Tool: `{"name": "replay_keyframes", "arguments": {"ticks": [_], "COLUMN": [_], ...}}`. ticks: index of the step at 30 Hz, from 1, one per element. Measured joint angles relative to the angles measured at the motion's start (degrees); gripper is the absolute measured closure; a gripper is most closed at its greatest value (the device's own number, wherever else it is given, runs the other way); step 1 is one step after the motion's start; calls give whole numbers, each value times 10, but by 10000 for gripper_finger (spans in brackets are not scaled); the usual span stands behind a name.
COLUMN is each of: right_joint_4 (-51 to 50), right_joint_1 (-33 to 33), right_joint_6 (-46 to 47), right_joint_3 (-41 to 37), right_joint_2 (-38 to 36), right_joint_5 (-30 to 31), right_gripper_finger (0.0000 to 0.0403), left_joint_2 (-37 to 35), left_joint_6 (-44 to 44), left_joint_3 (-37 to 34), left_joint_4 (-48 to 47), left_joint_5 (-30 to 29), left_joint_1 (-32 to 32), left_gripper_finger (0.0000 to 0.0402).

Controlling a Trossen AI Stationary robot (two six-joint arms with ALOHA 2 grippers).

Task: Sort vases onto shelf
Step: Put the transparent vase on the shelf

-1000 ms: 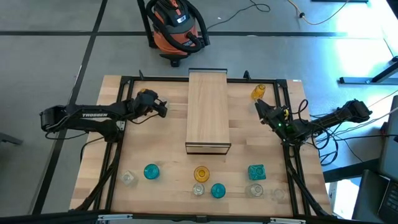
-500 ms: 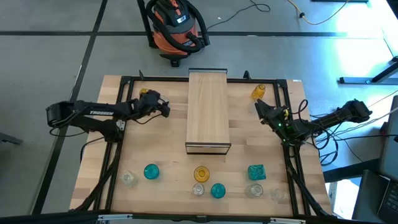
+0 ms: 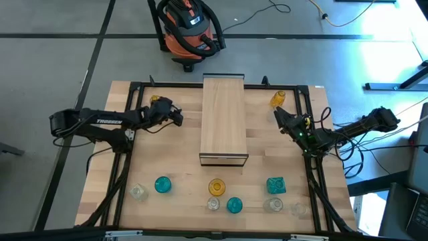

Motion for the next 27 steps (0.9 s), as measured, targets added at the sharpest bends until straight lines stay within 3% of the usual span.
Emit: {"name": "replay_keyframes", "arguments": {"ticks": [5,9,17,23,27], "right_joint_4": [-1,-1,-1,-1,-1], "right_joint_1": [0,0,0,0,0], "right_joint_6": [0,0,0,0,0], "right_joint_3": [0,0,0,0,0], "right_joint_2": [0,0,0,0,0], "right_joint_5": [10,10,10,10,10], "right_gripper_finger": [123,123,123,123,123], "left_joint_2": [-17,-35,-43,-7,51], "left_joint_6": [-3,6,127,187,216], "left_joint_3": [19,78,225,342,426], "left_joint_4": [-27,-45,-101,-161,-155], "left_joint_5": [6,1,-15,-9,35], "left_joint_1": [-12,-25,-49,-49,-48], "left_gripper_finger": [206,206,206,206,206]}}
